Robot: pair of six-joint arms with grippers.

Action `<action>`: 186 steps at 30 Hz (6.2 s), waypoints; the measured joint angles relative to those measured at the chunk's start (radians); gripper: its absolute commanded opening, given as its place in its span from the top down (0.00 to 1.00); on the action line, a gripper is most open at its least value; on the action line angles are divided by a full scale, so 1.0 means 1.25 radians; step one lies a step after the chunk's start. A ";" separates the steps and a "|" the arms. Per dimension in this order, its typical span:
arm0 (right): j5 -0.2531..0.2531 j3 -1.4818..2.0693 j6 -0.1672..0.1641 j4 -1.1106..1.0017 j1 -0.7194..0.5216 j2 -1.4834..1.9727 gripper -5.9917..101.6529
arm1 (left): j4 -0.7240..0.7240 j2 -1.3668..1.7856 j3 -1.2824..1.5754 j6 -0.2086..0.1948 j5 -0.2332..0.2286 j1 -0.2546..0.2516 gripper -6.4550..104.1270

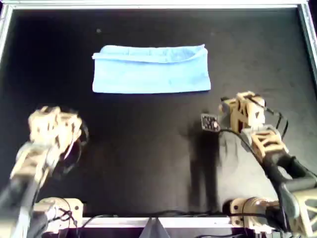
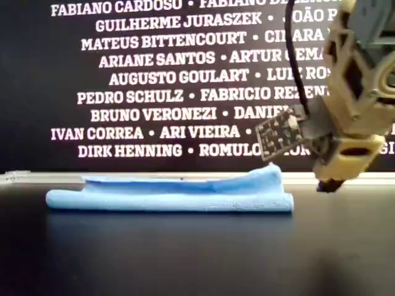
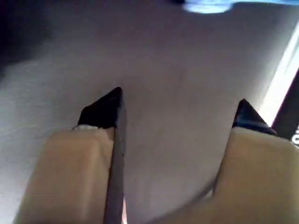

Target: Fold a cloth

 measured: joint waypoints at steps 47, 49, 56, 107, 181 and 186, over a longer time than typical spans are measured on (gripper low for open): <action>-0.001 -0.626 0.049 0.158 0.071 -0.541 0.08 | -0.091 -0.712 -0.643 0.005 -0.002 -0.075 0.13; -0.001 -0.650 0.049 0.172 0.072 -0.553 0.08 | -0.091 -0.715 -0.649 0.005 -0.004 -0.075 0.13; -0.001 -0.692 0.049 0.185 0.074 -0.579 0.08 | -0.091 -0.728 -0.661 0.005 -0.005 -0.075 0.13; -0.010 -0.513 0.054 0.185 0.075 -0.437 0.96 | -0.086 -0.572 -0.490 0.002 0.009 -0.076 0.90; -0.061 0.492 0.048 0.185 0.070 0.827 0.43 | -0.082 0.866 0.450 0.005 -0.007 -0.088 0.51; -0.061 0.536 0.047 0.187 0.063 1.015 0.43 | -0.082 0.874 0.461 0.005 -0.007 -0.088 0.51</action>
